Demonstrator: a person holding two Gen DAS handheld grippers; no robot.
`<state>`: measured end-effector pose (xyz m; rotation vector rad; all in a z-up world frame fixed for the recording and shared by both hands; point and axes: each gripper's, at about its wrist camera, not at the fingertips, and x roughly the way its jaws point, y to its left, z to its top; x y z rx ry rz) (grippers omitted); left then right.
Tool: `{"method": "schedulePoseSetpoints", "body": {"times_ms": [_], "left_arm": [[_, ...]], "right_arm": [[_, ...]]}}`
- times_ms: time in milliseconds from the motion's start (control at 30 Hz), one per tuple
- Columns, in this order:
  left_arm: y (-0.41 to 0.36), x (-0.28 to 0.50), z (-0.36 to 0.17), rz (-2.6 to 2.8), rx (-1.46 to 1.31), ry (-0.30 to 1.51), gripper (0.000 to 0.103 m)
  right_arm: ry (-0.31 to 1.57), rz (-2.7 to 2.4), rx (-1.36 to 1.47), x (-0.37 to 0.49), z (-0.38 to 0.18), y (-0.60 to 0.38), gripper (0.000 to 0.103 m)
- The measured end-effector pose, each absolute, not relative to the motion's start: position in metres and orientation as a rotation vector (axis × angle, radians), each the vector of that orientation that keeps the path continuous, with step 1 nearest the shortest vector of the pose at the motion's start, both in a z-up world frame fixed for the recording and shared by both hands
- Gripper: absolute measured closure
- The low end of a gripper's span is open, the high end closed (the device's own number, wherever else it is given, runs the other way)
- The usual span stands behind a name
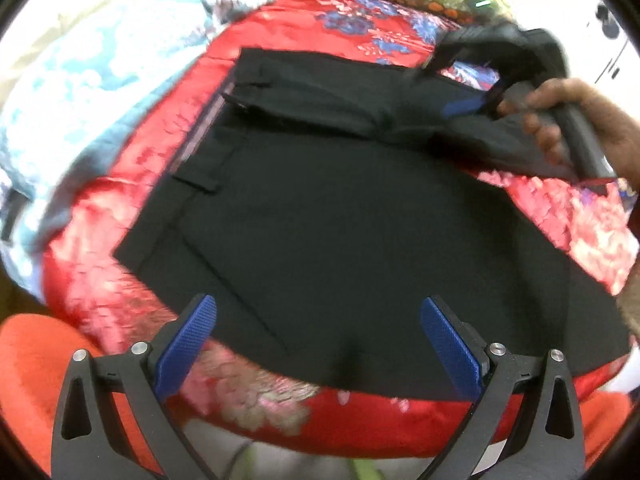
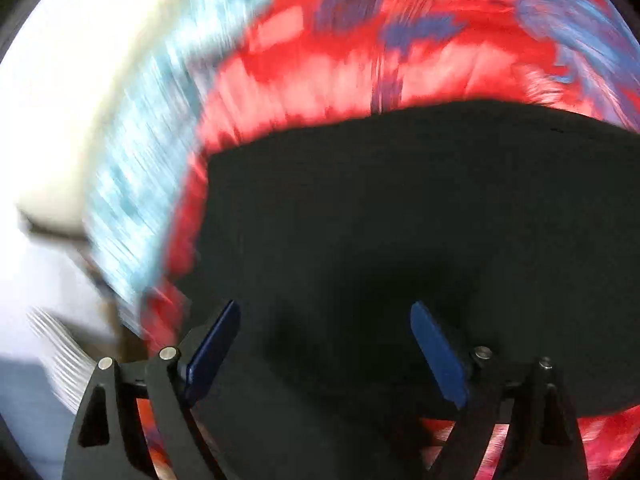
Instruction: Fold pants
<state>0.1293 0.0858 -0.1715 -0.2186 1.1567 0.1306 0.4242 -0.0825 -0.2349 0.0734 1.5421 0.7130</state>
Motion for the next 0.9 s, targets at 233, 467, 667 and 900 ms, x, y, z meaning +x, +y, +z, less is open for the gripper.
{"method": "schedulePoseSetpoints", "body": {"times_ms": [233, 467, 667, 900], "left_arm": [[0.089, 0.123, -0.184, 0.125, -0.161, 1.161, 0.001], [0.092, 0.123, -0.185, 0.097, -0.2, 1.165, 0.001], [0.081, 0.122, -0.187, 0.072, -0.154, 1.167, 0.001], [0.062, 0.122, -0.191, 0.063, -0.079, 1.169, 0.001]], "right_arm": [[1.42, 0.466, -0.25, 0.455, -0.268, -0.015, 0.002], [1.264, 0.498, -0.125, 0.452, -0.228, -0.039, 0.002], [1.222, 0.314, -0.222, 0.427, -0.201, -0.14, 0.002], [1.3, 0.107, -0.189, 0.443, -0.249, -0.255, 0.0]]}}
